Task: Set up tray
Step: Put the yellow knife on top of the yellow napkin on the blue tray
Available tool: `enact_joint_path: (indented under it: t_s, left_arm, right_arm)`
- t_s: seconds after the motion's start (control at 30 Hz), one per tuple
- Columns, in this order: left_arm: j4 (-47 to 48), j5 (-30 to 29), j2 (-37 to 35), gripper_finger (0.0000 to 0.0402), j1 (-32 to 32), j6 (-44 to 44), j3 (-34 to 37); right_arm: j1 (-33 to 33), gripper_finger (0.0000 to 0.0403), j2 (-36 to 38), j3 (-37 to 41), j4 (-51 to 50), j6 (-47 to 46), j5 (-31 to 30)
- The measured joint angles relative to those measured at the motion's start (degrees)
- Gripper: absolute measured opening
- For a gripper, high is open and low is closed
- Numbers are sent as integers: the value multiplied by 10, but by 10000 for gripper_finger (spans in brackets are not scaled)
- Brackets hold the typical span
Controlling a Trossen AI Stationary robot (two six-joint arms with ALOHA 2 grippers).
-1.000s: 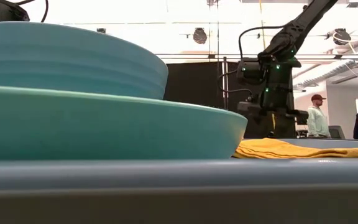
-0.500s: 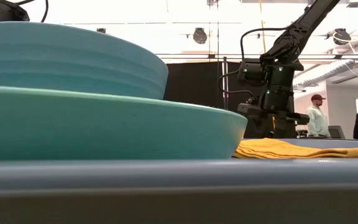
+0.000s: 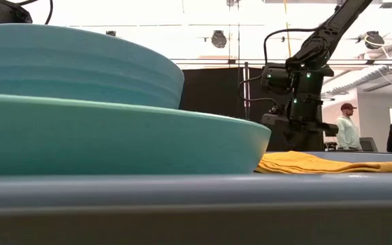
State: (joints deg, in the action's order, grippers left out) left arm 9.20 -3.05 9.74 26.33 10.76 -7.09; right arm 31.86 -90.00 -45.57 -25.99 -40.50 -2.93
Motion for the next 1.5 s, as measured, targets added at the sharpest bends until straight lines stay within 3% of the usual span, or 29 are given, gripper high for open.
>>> enact_joint_path:
  t_s: [0.37,0.6,0.77,0.93,1.17,1.5]
  left_arm:
    - [0,0,0,97,0,0,0]
    - [0,0,0,97,0,0,0]
    - [0,0,0,97,0,0,0]
    - [0,0,0,97,0,0,0]
    - [0,0,0,97,0,0,0]
    - [0,0,0,97,0,0,0]
  right_arm:
    - [-3,41,21,41,10,38,-30]
    - [-28,41,158,42,10,46,-74]
    - [-75,41,258,44,24,45,-32]
    - [-164,41,335,42,37,13,-13]
    - [-342,41,366,42,32,-117,-13]
    - [-568,41,299,42,12,-476,-41]
